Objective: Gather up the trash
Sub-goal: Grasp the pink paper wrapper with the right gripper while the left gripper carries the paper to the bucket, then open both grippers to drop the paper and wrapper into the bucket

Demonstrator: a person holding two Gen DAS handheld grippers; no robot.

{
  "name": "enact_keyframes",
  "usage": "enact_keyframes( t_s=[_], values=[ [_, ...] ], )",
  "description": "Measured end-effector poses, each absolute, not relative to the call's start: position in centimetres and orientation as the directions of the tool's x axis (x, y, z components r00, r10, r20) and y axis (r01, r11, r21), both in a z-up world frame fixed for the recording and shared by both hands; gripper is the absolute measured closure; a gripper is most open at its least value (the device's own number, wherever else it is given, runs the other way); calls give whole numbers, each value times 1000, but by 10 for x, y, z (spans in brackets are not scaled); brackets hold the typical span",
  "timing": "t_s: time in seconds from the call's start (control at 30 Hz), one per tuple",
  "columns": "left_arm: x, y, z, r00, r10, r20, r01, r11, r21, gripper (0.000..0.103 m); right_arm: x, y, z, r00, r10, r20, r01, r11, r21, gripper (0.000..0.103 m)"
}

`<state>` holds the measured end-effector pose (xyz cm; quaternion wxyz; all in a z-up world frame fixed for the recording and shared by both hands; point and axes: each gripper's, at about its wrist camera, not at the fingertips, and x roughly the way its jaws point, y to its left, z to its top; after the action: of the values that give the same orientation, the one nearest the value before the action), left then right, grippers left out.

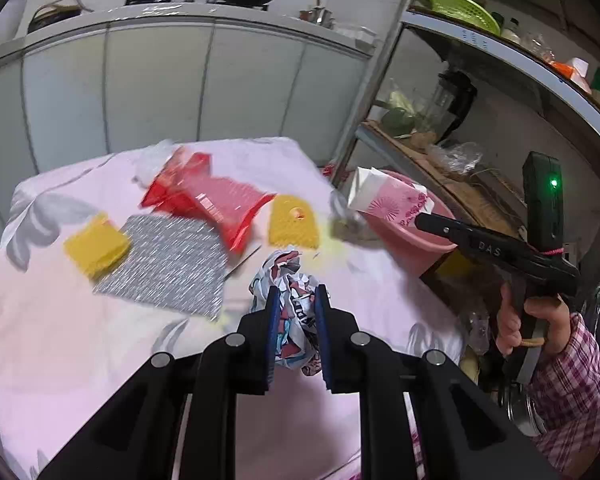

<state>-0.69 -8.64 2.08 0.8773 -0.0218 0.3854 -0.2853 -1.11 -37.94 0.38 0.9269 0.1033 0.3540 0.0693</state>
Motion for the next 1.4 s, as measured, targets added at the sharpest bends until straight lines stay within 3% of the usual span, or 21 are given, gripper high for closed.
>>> enact_keyframes(
  t_s=[0.7, 1.0, 1.4],
  values=[
    [64, -246, 38, 478, -659, -580, 625, 720, -303, 86, -24, -463, -17, 725, -78, -684, 237, 961, 141, 97],
    [91, -320, 11, 427, -658, -621, 665, 694, -277, 86, -9, -479, -38, 672, -122, -730, 295, 949, 114, 97],
    [120, -354, -23, 401, -606, -687, 648, 717, -255, 86, 17, -481, -61, 618, -145, -772, 321, 944, 80, 97]
  ],
)
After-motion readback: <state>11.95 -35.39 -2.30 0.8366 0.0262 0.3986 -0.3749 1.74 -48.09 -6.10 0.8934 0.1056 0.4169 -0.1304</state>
